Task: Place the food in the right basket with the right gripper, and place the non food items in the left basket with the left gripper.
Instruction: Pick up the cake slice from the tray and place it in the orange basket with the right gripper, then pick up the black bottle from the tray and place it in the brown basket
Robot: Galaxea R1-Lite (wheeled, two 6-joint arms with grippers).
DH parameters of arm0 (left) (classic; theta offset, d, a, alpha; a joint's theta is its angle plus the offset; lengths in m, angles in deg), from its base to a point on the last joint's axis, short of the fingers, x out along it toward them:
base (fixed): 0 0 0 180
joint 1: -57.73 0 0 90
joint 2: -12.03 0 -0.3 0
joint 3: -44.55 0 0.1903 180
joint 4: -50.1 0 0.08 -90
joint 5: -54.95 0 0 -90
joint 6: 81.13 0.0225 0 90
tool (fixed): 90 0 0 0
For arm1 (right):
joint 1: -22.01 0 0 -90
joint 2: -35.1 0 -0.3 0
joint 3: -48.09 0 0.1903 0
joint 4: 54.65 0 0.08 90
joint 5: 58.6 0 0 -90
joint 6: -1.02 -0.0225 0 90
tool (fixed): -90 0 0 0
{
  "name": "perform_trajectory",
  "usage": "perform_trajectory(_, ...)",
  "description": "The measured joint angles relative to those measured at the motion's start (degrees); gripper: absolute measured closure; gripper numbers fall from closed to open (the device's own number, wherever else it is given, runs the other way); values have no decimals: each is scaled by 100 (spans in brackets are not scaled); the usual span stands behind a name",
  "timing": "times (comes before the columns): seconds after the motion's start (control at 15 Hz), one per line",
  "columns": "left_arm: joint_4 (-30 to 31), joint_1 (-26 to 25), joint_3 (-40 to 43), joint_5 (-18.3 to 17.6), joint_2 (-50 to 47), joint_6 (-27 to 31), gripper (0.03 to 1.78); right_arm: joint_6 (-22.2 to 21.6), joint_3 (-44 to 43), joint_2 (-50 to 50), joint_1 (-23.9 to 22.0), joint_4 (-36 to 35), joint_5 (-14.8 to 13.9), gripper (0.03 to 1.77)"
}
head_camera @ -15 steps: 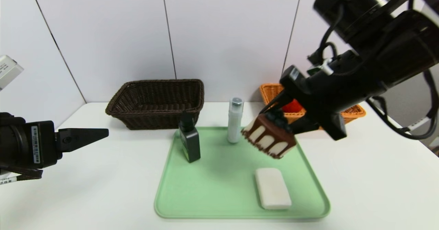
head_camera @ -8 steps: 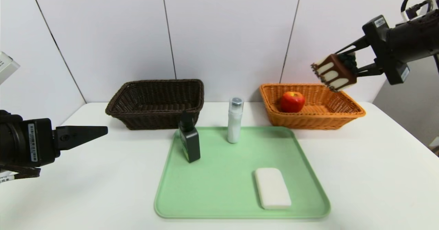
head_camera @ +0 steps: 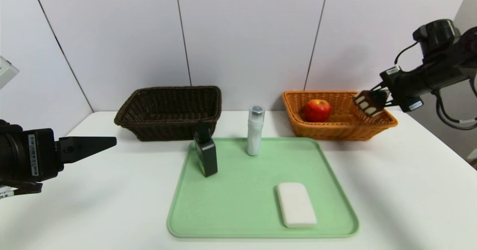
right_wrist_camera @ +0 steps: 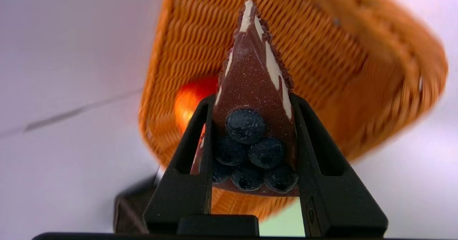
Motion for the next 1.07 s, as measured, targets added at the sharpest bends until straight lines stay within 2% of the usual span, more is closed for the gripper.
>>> perform_trajectory(0.13,-9,0,17,-2,-17,-9,12,-127,-2,356,-61,-360,-96,115)
perform_trajectory(0.33,-20,-1,35,0,-61,-12,12,-249,-6,571,-59,-441,-87,113)
perform_trajectory(0.47,-20,-1,38,-6,-72,-10,12,-238,-5,618,-52,-417,-102,89)
perform_trajectory(0.67,-20,-4,38,-15,-79,-9,12,-223,-2,595,-48,-367,-119,63)
perform_trajectory(1.07,-17,-4,-94,-20,-79,0,12,-179,-5,63,182,-474,-107,34)
